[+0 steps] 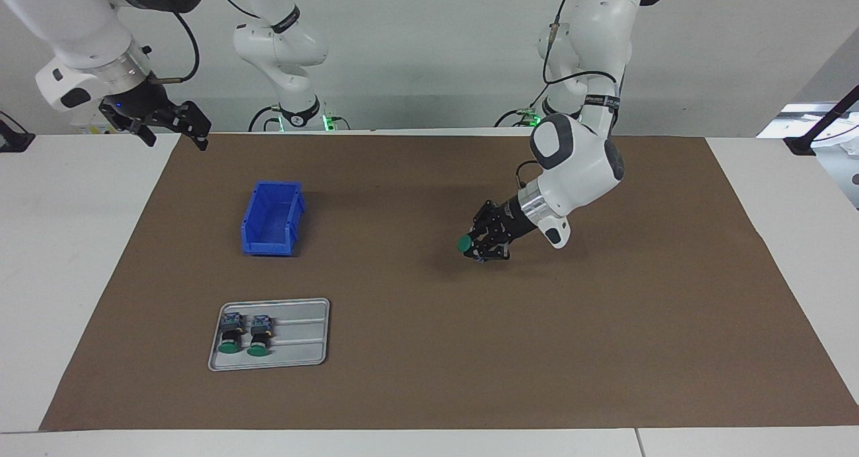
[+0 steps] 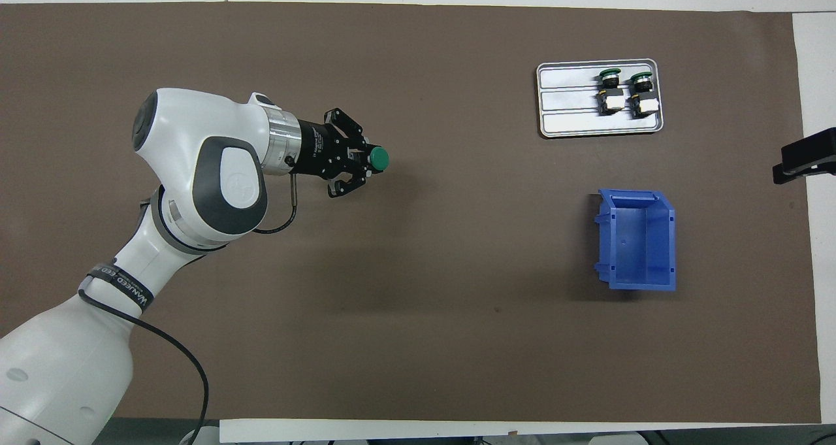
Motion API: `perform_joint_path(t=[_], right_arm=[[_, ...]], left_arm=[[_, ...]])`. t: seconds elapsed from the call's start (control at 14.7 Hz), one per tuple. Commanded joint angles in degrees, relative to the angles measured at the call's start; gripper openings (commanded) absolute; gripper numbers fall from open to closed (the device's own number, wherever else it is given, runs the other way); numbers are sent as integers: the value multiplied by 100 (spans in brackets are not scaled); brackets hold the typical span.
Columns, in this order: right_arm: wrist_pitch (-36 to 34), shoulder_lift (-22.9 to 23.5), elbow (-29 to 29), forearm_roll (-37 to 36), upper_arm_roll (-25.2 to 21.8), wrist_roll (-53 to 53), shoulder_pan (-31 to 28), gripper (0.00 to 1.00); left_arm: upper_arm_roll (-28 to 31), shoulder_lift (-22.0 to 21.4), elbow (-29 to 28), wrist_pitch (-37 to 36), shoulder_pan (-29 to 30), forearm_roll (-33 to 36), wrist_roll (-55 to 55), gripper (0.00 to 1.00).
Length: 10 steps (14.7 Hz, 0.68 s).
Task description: Place and press button with both arms
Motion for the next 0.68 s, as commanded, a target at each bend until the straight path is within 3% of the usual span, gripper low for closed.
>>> perform_joint_path(t=[0.0, 0.48, 0.61], right_arm=[[80, -144, -167, 6, 2, -140, -15, 100], [80, -144, -167, 6, 2, -140, -15, 100], [80, -144, -167, 6, 2, -140, -15, 100]], left_arm=[[-16, -374, -544, 78, 211, -625, 634, 7], [-16, -366, -958, -36, 308, -2321, 1759, 7], [-16, -261, -976, -264, 343, -2525, 1997, 7]])
